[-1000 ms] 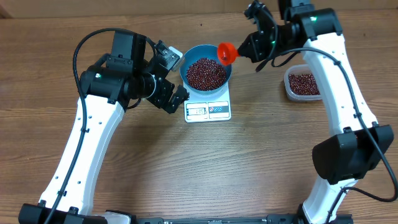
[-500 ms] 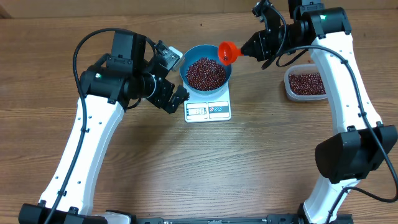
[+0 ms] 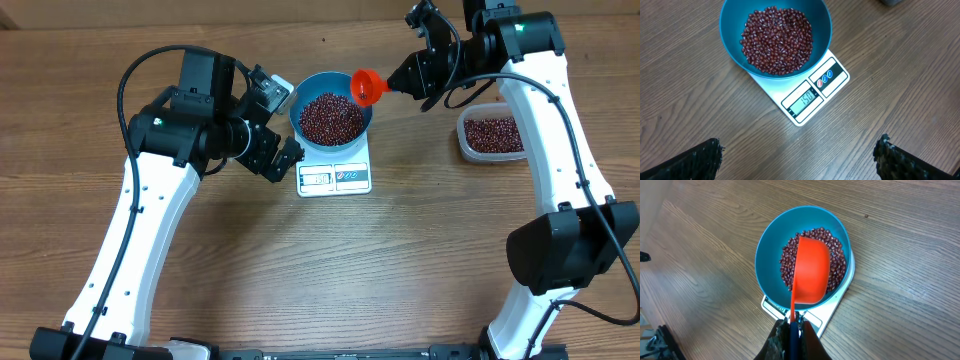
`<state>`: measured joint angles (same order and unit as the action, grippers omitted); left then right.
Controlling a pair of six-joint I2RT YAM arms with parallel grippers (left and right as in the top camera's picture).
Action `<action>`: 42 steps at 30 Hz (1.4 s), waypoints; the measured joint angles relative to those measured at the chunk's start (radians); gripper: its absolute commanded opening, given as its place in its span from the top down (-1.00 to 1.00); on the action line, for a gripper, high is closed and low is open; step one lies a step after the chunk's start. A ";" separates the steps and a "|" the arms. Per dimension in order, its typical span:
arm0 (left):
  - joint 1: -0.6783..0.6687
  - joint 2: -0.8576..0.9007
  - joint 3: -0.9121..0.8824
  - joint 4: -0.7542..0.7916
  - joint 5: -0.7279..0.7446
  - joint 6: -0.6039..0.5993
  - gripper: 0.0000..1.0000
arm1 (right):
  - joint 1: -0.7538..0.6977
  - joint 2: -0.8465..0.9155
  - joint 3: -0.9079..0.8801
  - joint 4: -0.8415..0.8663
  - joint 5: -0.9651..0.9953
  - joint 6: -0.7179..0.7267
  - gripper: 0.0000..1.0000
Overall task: Scoop item into bowl and weigh 150g on scale
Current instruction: 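Lift the empty scoop with the right gripper back toward the bean tub, then lower the red scoop into the bean tub and release it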
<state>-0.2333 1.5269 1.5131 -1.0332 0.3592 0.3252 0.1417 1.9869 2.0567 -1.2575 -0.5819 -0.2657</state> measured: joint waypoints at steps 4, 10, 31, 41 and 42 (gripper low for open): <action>0.000 0.000 0.000 0.000 0.000 0.000 -0.99 | 0.000 0.000 0.000 -0.011 -0.006 0.000 0.93; 0.000 0.000 0.000 0.000 0.000 0.000 -0.99 | -0.018 -0.005 0.000 -0.046 -0.037 0.000 0.93; 0.000 0.000 0.000 0.000 0.000 0.000 -0.99 | -0.547 -0.103 0.000 -0.246 -0.053 0.031 0.92; 0.000 0.000 0.000 0.000 0.000 0.000 -0.99 | -0.550 -0.103 -0.020 -0.206 0.211 0.104 0.92; 0.000 0.000 0.000 0.000 0.000 0.000 -0.99 | -0.544 -0.103 -0.035 -0.193 0.243 0.120 0.92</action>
<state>-0.2333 1.5269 1.5131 -1.0328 0.3592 0.3252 -0.4023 1.8835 2.0220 -1.4502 -0.3386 -0.1459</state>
